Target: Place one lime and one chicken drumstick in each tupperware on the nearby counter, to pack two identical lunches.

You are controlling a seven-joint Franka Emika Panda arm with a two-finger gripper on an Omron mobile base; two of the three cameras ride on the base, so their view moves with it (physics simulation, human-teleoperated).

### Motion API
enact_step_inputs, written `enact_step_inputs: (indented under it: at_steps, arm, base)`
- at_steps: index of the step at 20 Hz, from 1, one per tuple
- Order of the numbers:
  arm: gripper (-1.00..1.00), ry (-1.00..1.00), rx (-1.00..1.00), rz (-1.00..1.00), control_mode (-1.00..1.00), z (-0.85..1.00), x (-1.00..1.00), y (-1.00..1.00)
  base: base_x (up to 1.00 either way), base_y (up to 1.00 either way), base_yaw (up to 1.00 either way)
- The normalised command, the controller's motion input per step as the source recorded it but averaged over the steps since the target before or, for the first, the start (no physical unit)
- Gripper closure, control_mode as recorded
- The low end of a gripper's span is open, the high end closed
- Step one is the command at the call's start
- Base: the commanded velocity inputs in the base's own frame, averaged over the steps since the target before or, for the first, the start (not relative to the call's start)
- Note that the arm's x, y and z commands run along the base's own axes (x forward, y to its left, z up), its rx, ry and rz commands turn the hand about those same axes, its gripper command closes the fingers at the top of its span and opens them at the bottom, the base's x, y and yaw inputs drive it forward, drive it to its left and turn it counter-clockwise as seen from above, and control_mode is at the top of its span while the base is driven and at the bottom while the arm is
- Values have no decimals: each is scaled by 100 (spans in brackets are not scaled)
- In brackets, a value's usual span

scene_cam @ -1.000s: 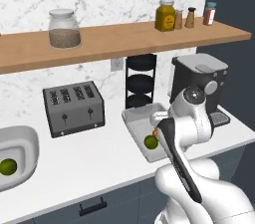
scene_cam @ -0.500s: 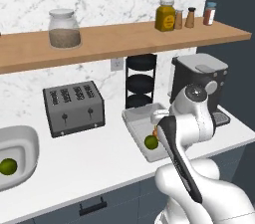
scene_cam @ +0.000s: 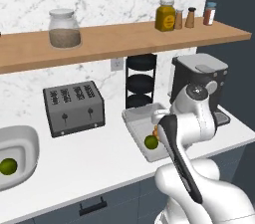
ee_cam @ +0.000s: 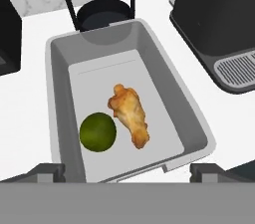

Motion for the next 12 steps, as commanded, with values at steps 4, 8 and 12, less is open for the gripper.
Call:
enact_step_inputs:
  at_steps: [4,8,12]
  arm:
    - [-100,-1,0,0,-100,0,-27,-2]
    - [-100,-9,3,0,-100,0,-56,-21]
    - [-100,-16,7,1,-100,0,-68,-26]
  base:
    - [0,0,0]
    - [0,0,0]
    - [0,0,0]
